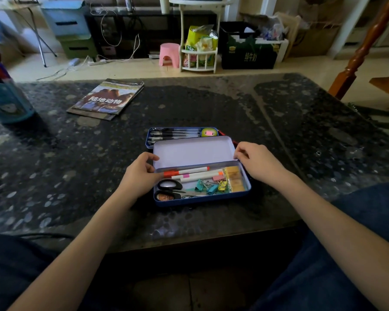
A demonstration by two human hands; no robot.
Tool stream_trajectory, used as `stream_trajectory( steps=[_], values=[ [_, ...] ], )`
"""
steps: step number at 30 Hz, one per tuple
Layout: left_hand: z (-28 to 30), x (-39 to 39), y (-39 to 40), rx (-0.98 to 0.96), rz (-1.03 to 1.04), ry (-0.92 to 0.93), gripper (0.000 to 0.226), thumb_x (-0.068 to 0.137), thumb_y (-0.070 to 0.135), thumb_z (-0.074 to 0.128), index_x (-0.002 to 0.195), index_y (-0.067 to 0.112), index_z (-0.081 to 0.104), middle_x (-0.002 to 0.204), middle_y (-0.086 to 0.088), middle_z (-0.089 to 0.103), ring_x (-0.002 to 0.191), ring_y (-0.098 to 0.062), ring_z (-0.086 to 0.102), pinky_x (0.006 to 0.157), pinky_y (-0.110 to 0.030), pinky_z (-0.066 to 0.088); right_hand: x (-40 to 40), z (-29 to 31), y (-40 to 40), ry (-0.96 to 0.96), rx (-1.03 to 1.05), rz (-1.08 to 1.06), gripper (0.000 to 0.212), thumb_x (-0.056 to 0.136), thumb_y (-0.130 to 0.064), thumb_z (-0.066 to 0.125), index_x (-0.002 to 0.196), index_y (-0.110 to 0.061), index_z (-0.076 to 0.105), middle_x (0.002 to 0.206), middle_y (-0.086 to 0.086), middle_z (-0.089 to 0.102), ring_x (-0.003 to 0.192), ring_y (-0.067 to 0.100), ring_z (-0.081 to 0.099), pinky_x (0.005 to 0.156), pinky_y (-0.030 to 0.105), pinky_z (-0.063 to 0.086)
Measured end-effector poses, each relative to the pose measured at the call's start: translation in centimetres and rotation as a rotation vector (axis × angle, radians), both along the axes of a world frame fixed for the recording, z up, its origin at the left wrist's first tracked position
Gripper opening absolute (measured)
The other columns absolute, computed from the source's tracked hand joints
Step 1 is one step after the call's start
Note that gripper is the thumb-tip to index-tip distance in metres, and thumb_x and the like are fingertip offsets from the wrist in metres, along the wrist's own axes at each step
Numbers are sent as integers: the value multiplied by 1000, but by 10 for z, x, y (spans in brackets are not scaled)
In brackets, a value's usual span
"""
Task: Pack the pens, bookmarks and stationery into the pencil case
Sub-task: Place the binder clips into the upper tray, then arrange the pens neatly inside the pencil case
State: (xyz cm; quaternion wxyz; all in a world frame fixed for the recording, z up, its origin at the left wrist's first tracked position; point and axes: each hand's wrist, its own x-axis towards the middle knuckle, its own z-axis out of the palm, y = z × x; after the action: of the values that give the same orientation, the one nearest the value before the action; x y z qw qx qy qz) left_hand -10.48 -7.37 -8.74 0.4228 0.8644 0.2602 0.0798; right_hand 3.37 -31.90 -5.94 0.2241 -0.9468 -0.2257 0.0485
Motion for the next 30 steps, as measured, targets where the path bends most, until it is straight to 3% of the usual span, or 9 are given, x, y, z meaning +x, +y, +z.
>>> stream_trajectory(
  steps=[2, 5, 9, 20, 25, 30],
  values=[
    [4, -2, 6, 1, 6, 18, 37, 75, 21, 76, 103, 25, 52, 72, -1, 61, 66, -10, 55, 55, -21, 37, 9, 3, 4, -40, 57, -25, 11, 96, -19, 50, 93, -22, 61, 85, -4, 64, 78, 14, 62, 72, 38, 54],
    [9, -2, 8, 23, 7, 38, 37, 75, 20, 76, 102, 25, 52, 74, 1, 62, 67, -8, 56, 54, -20, 37, 33, 10, 9, -134, 61, -63, 20, 94, -10, 54, 108, -16, 67, 109, 5, 68, 100, 22, 62, 89, 35, 49],
    [10, -2, 6, 60, 13, 37, 33, 76, 17, 75, 99, 26, 53, 72, 4, 61, 66, -4, 55, 53, -16, 33, 56, 6, 19, -32, -25, -25, 29, 92, -11, 58, 121, -11, 65, 124, 8, 64, 114, 23, 58, 101, 35, 43],
    [20, -5, 14, 37, 17, 93, 48, 70, 13, 78, 106, 25, 49, 70, 4, 62, 65, -4, 56, 52, -18, 36, 56, -10, 28, -165, -42, -135, 16, 87, -11, 63, 100, -10, 72, 94, 9, 70, 88, 24, 64, 76, 33, 49],
    [25, -7, 22, -4, 50, 168, 80, 69, 8, 79, 136, 18, 37, 76, 0, 65, 70, -11, 61, 57, -23, 42, 54, -12, 22, -162, 52, -172, 15, 83, -8, 65, 96, -7, 72, 94, 11, 70, 91, 26, 63, 81, 37, 51],
    [29, -6, 25, -28, 53, 237, 81, 71, 8, 78, 140, 12, 35, 77, 0, 66, 72, -12, 62, 64, -27, 46, 52, -14, 18, -123, 28, -178, 16, 85, -9, 66, 100, -10, 71, 99, 10, 70, 92, 23, 64, 85, 38, 53]
  ],
)
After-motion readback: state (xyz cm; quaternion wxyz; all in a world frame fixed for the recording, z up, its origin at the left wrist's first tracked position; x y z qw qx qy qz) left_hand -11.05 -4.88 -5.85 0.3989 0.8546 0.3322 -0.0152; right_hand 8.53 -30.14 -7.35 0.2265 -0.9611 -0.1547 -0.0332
